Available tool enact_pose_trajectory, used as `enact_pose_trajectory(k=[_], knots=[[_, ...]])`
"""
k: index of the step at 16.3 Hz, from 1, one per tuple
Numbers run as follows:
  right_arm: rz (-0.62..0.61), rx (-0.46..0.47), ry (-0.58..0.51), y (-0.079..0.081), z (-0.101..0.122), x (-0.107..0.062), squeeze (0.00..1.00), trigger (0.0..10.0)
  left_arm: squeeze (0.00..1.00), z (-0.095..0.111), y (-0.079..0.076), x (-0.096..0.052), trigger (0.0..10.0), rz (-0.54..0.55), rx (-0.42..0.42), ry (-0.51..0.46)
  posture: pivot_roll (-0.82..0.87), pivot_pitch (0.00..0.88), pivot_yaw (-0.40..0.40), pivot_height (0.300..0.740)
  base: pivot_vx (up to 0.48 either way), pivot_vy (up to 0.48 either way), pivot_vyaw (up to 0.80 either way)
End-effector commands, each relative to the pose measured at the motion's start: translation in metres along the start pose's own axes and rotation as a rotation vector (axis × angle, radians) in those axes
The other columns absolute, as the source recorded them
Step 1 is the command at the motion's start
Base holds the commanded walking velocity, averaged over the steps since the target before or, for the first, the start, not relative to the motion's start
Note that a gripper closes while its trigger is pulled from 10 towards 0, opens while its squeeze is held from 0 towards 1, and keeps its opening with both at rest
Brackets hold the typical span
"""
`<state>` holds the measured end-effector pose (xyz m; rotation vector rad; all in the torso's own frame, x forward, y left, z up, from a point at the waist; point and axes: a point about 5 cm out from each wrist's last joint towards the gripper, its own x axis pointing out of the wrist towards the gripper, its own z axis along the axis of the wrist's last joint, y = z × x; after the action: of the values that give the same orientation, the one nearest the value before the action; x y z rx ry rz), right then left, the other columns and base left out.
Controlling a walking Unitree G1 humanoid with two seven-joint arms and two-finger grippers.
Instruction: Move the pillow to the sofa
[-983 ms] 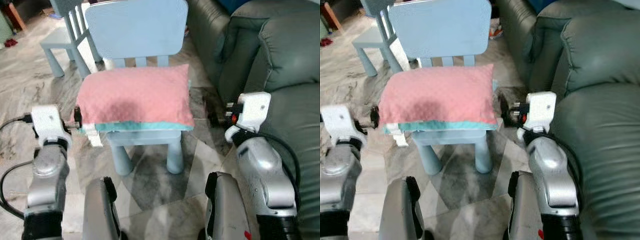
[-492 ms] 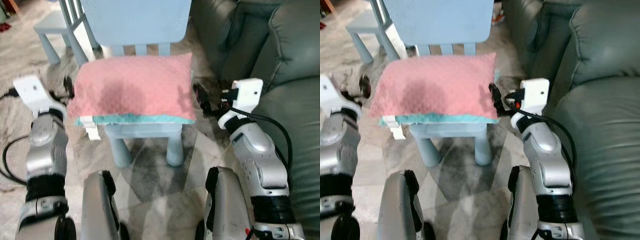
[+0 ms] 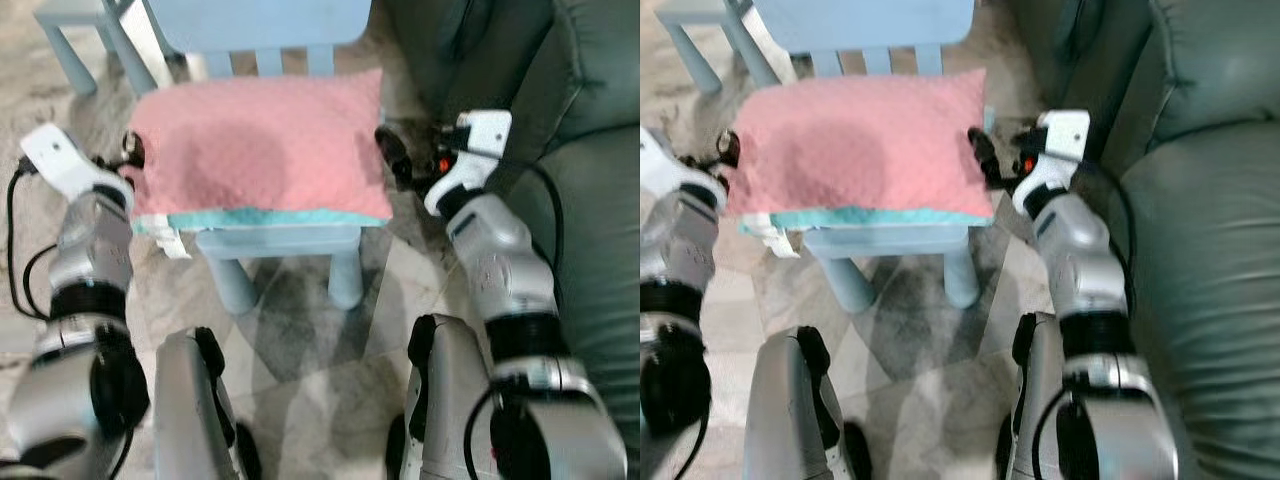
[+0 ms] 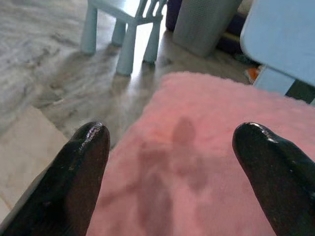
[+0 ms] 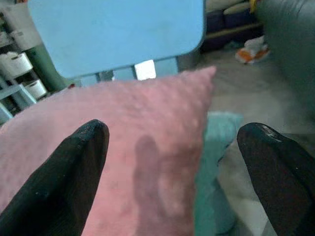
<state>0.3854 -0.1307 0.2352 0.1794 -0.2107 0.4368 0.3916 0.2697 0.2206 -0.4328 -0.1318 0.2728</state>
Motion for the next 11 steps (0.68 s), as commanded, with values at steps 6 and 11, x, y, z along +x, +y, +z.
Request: enact_pose_trajectory(k=[6,11], knots=[[0.047,-0.065,0.021,-0.009,0.003,0.016,0.00,10.0,0.00,0.037,0.022,0.009,10.0,0.047,-0.045,-0.067,-0.01,0.337,0.058,0.399,0.000,0.000,0.00],[0.143,-0.026,0.019,0.011,-0.007,0.025,0.00,10.0,0.00,0.023,0.021,0.010,10.0,0.033,-0.169,0.030,-0.01,0.341,0.057,0.399,0.000,0.000,0.00]])
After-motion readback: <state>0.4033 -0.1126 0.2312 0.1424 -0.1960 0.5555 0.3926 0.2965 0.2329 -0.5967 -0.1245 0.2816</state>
